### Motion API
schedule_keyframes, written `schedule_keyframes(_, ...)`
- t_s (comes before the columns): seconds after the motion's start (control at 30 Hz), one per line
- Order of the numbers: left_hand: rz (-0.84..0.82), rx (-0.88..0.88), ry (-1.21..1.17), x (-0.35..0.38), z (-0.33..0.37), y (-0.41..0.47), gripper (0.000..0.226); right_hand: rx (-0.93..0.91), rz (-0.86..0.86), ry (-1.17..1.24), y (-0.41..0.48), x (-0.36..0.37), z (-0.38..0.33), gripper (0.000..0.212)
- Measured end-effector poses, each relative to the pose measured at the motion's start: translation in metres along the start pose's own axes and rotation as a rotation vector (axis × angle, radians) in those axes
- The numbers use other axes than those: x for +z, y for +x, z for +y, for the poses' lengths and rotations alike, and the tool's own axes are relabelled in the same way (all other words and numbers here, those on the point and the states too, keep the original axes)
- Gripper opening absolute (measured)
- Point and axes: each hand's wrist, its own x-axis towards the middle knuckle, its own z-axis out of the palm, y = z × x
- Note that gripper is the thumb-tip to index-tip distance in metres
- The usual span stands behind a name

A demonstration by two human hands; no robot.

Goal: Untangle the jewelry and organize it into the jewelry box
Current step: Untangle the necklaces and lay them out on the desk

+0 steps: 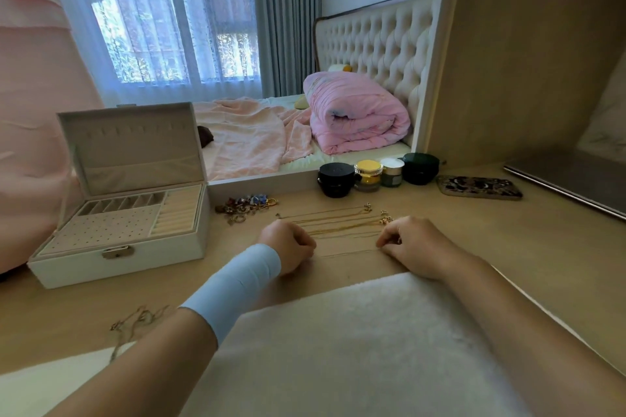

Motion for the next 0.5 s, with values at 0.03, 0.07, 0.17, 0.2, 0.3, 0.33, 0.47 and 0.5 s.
schedule_keyframes(0.03, -0.007, 0.010, -0.001, 0.002, 0.002, -0.001, 0.014, -0.005, 0.011, -0.016, -0.003, -0.001, 0.002, 0.016)
schedule_keyframes(0.07, -0.019, 0.025, -0.005, 0.003, 0.004, -0.002, 0.019, -0.012, 0.021, -0.040, -0.005, -0.001, 0.003, 0.018)
schedule_keyframes(0.17, -0.035, 0.093, 0.080, 0.002, 0.005, -0.012, 0.028, -0.025, 0.009, -0.174, -0.016, -0.002, 0.005, 0.029)
schedule_keyframes(0.2, -0.019, 0.123, 0.144, 0.001, 0.003, -0.016, 0.029, -0.027, 0.002, -0.241, -0.019, -0.002, 0.004, 0.035)
schedule_keyframes(0.3, 0.015, 0.226, 0.302, -0.001, 0.001, -0.030, 0.033, -0.028, -0.048, -0.363, -0.029, 0.003, 0.001, 0.047)
schedule_keyframes(0.33, 0.021, 0.253, 0.360, -0.002, 0.001, -0.034, 0.035, -0.019, -0.093, -0.350, -0.032, 0.004, 0.000, 0.051)
schedule_keyframes(0.47, -0.050, 0.340, 0.666, 0.002, -0.001, -0.045, 0.045, -0.001, -0.246, -0.285, -0.038, 0.010, -0.003, 0.061)
schedule_keyframes(0.5, -0.110, 0.316, 0.667, 0.003, -0.003, -0.045, 0.050, 0.009, -0.258, -0.287, -0.038, 0.011, -0.002, 0.063)
